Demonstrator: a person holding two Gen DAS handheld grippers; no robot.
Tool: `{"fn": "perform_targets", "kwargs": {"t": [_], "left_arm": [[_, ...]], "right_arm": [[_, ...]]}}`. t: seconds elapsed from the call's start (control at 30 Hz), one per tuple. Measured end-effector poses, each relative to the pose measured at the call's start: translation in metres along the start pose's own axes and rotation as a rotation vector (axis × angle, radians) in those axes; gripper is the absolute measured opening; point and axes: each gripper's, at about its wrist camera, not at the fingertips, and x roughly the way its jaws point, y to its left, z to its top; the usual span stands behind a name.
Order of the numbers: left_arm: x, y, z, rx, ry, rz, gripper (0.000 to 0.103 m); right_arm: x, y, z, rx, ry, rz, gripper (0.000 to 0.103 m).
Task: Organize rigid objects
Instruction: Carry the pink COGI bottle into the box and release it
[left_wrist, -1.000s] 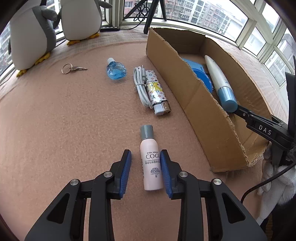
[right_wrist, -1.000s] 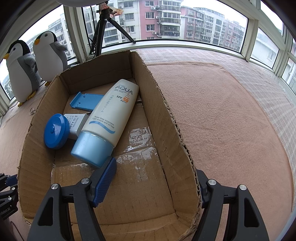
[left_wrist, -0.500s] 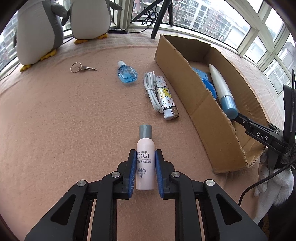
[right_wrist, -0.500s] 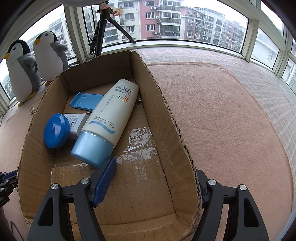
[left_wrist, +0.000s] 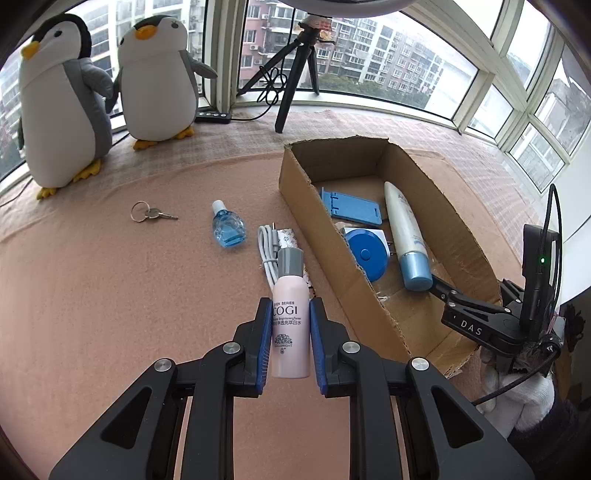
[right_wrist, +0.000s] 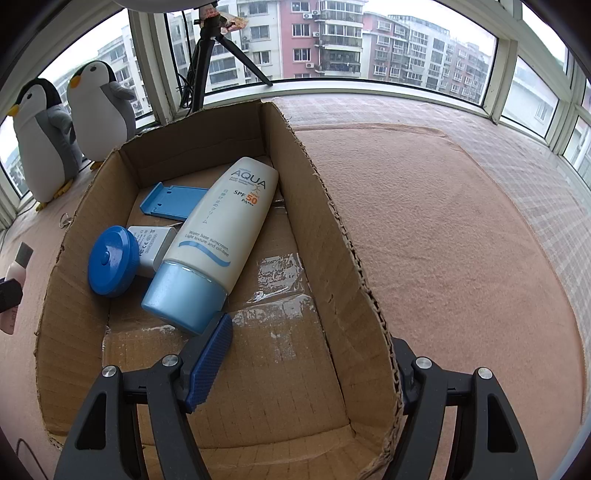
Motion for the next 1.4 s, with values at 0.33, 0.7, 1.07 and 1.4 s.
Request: {"fn": "perform_targets", "kwargs": {"t": [0.33,0.7,1.07,1.4], "left_arm": [[0.010,-0.034,0.030,0.070,-0.034,-0.006,0.018],[0.038,-0.065,0.055,0.111,-0.020,-0.007,0.018],[0.054,-0.068,0.063,0.096,0.009,-0.016,0.018],[0.048,-0.066,0.067,0.073,-0.017,-0.014,0.080]], "right_arm": [[0.000,0.001,0.000,0.001,0.000,0.001,0.069],[0.001,0.003,0.001,0.007,0.000,0.008,0.069],[0.002,0.002,0.001,0.009,0.001,0.009,0.070],[0.002,0.002,0.001,0.009,0.001,0.010,0.071]]}}
